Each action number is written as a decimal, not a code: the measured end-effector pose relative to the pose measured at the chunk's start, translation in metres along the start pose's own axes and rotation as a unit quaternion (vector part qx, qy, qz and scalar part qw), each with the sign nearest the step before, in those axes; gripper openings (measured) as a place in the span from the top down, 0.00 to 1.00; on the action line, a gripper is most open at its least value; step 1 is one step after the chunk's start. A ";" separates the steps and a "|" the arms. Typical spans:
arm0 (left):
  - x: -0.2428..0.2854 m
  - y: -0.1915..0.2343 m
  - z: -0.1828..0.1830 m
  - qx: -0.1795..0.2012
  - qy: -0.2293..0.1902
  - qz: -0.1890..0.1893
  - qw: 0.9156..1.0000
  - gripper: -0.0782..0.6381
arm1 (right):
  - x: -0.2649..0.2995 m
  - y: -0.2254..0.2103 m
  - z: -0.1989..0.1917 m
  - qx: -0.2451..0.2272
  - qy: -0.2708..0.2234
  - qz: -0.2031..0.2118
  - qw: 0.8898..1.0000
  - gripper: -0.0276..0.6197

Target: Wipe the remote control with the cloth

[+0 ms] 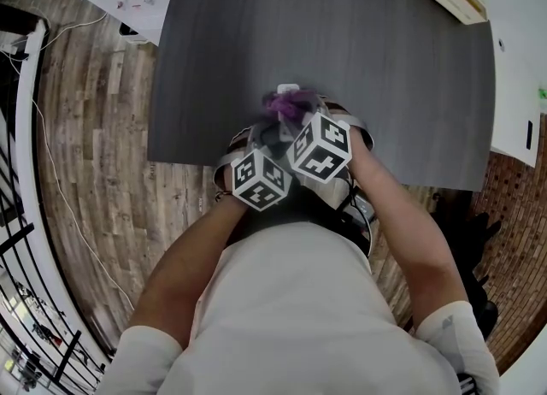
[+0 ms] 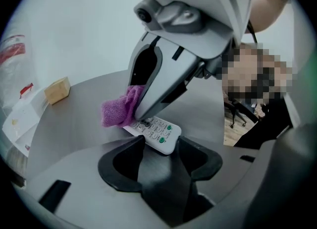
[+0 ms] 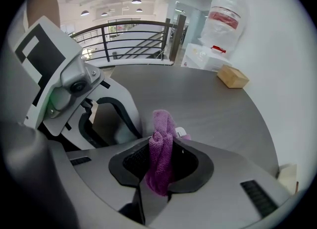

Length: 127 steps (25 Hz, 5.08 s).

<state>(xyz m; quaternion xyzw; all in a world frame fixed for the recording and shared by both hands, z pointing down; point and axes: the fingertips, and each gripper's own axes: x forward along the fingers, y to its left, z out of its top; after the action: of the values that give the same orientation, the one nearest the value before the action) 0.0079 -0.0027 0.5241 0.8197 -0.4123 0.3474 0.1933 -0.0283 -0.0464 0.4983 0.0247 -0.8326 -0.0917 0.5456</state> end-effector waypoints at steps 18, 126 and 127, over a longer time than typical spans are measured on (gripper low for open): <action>0.000 0.003 -0.010 -0.029 0.022 0.013 0.999 0.59 | -0.014 0.034 -0.014 -0.071 0.023 0.001 0.997 0.80; -0.003 0.031 -0.009 0.065 0.019 0.050 0.996 0.71 | -0.040 -0.041 -0.024 0.127 -0.083 -0.115 0.982 0.80; -0.004 0.033 -0.006 0.068 0.016 0.053 0.996 0.74 | -0.040 -0.041 -0.025 0.128 -0.081 -0.114 0.982 0.80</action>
<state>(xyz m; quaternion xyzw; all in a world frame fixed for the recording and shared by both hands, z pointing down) -0.0231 -0.0159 0.5262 0.8025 -0.4273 0.3971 0.1254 0.0078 -0.0844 0.4646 0.1815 -0.8706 -0.0474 0.4549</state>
